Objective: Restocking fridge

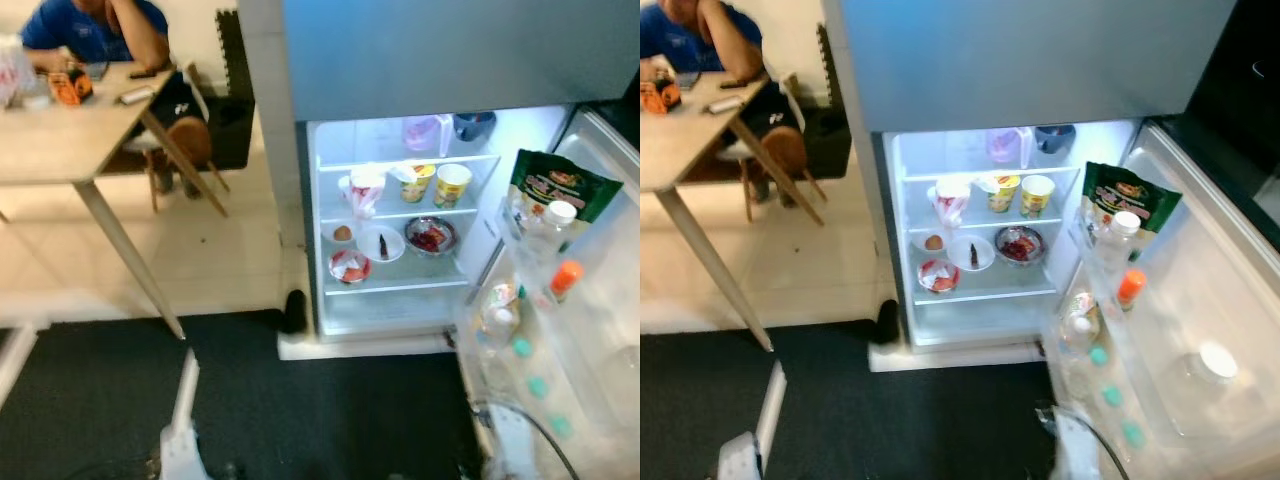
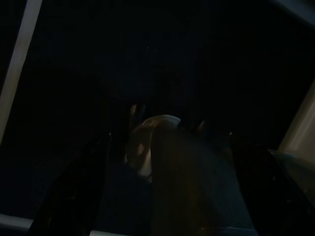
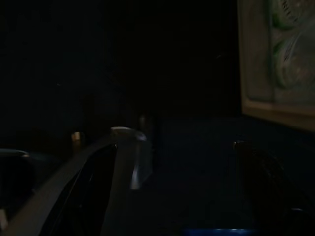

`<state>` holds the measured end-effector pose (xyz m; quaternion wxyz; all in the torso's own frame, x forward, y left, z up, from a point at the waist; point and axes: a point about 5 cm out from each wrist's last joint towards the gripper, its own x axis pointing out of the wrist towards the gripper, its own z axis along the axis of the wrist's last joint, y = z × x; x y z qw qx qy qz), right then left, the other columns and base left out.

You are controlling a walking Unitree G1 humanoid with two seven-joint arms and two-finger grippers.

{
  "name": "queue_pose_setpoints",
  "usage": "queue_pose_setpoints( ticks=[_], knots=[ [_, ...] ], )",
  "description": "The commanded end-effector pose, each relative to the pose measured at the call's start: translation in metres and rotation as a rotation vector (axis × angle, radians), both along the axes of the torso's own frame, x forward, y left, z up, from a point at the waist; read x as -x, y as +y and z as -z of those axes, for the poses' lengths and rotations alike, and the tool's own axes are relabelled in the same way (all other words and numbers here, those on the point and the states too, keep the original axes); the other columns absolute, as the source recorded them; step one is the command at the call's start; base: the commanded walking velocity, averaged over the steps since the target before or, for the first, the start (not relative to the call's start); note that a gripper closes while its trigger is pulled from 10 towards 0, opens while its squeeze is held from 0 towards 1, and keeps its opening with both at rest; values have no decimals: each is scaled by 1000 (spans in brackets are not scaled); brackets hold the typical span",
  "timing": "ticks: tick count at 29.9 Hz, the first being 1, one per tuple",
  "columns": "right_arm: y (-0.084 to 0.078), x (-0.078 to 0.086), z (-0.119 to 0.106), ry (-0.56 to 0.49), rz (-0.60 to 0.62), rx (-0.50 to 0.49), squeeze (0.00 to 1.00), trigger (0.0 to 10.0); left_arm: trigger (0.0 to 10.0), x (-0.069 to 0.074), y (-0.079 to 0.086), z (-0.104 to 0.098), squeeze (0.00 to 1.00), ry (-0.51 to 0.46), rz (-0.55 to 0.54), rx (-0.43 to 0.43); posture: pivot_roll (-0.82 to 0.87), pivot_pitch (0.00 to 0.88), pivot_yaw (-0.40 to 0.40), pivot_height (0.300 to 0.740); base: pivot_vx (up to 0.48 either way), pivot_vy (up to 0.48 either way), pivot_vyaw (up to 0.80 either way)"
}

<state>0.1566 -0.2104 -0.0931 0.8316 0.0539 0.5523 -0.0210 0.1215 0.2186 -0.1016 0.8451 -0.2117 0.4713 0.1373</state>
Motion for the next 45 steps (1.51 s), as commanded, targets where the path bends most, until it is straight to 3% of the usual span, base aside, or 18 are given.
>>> queue_pose_setpoints(
  ticks=[1,6,11,18,45],
  knots=[
    [0,-1,-1,-4,1,3,0,10000,10000,-1,3,-1,0,-5,1,-10,-39,0,11,740,0,0,0],
    [0,-2,-1,-5,2,2,0,10000,10000,0,3,-1,0,-5,-2,-11,-36,0,13,740,0,0,0],
    [1,-1,0,-3,0,1,0,10000,10000,-3,15,-4,0,-50,-149,17,-38,0,12,740,0,0,0],
    [1,-2,-1,-10,1,-1,0,10000,10000,-4,15,-5,0,-53,-133,7,-39,0,16,740,0,0,0],
    [2,9,3,74,-88,22,0,10000,10000,-6,14,-5,0,-54,-103,-23,-40,0,16,740,0,0,-736]
  ],
)
